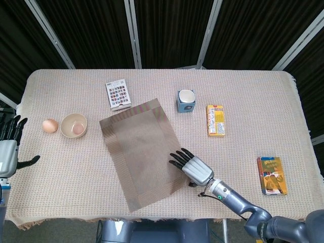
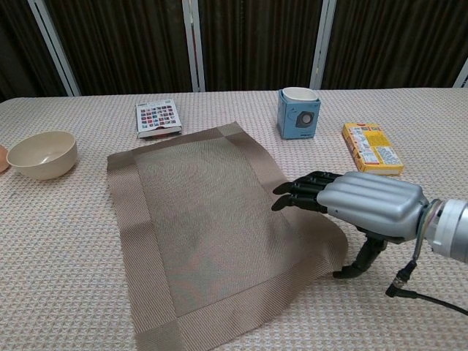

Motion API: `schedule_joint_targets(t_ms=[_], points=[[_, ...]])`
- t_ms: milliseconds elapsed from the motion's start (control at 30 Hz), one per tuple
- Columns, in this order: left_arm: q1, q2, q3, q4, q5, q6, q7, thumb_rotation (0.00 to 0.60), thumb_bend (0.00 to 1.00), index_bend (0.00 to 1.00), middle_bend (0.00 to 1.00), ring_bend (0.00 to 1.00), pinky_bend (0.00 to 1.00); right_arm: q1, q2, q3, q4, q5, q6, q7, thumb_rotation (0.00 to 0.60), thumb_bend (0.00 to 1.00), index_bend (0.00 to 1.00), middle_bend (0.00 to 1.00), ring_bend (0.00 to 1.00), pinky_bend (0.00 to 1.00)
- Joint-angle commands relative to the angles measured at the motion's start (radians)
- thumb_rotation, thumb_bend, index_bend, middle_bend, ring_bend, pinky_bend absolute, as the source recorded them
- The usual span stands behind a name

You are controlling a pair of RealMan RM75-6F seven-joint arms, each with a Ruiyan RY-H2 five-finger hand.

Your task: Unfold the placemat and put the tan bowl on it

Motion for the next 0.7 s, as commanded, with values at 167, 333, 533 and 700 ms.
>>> schedule_joint_targets(t_ms=[167,333,533,700], points=[[0.001,0.001,0.001,0.003,0.002,-0.005,-0.005,0.6,0.0,0.0,0.0,0.0,0.0,-0.002,-0.024,-0.006,0.021,-0.015,0.048,0.034,0.6,0.36,0.37,0.02,0.0,0.0],[0.002,0.001,0.001,0.004,0.004,-0.007,-0.006,0.6,0.0,0.0,0.0,0.0,0.0,-0.009,-0.04,-0.024,0.051,-0.055,0.114,0.082,0.6,0.4,0.66,0.05,0.0,0.0],[0.003,0.0,0.001,0.004,0.006,-0.008,-0.005,0.6,0.0,0.0,0.0,0.0,0.0,-0.018,-0.052,-0.054,0.098,-0.107,0.191,0.14,0.6,0.4,0.79,0.06,0.0,0.0],[0.005,-0.001,0.001,0.001,0.008,-0.008,-0.003,0.6,0.0,0.0,0.0,0.0,0.0,-0.028,-0.041,-0.08,0.116,-0.144,0.249,0.165,0.6,0.4,0.66,0.06,0.0,0.0]])
